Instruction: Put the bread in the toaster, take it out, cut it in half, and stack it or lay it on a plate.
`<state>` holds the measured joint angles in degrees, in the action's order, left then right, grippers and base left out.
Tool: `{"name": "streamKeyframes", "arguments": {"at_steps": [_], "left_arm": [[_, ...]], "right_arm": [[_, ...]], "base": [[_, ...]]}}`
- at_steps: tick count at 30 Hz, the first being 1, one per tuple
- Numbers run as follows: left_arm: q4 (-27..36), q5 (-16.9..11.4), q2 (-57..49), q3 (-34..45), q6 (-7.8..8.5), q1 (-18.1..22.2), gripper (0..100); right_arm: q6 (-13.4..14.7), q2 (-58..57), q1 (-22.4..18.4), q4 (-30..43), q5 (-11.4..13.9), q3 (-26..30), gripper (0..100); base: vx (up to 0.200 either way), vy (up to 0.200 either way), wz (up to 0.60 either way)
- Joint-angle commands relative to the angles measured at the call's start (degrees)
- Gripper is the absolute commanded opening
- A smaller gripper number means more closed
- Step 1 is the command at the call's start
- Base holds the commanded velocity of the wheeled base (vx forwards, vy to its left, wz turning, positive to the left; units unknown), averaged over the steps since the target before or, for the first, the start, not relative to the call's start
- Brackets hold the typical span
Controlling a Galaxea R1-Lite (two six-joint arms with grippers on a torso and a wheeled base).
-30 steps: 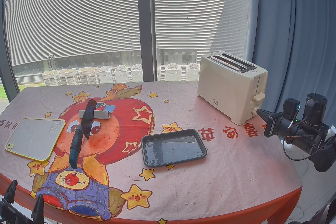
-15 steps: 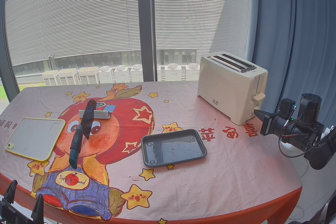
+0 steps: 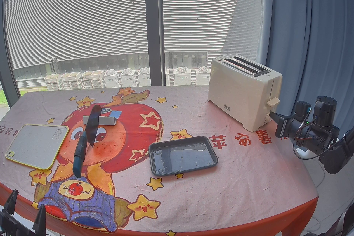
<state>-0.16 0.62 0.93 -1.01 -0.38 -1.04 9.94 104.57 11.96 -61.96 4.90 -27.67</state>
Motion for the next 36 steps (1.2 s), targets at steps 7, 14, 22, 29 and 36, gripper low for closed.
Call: {"name": "streamKeyframes", "arguments": {"at_steps": [7, 14, 22, 29, 36], "left_arm": [[0.0, 0.0, -0.9, 1.0, -0.06, 0.0, 100], [0.0, 0.0, -0.9, 1.0, -0.06, 0.0, 100], [0.0, 0.0, -0.9, 1.0, 0.03, 0.0, 100], [0.0, 0.0, -0.9, 1.0, 0.03, 0.0, 100], [0.0, 0.0, -0.9, 1.0, 0.03, 0.0, 100]], "right_arm": [[1.2, 1.7, -0.4, -0.1, -0.4, -1.2, 0], [1.2, 2.0, -0.4, 0.0, -0.5, -1.2, 0], [1.2, 2.7, -0.9, -0.1, -0.5, -1.4, 0], [1.2, 3.5, -1.7, -0.1, -0.4, -1.5, 0], [1.2, 3.4, -1.6, 0.0, -0.4, -1.3, 0]], "base": [[0.0, 0.0, 0.0], [0.0, 0.0, 0.0], [0.0, 0.0, 0.0], [0.0, 0.0, 0.0], [0.0, 0.0, 0.0]]}}
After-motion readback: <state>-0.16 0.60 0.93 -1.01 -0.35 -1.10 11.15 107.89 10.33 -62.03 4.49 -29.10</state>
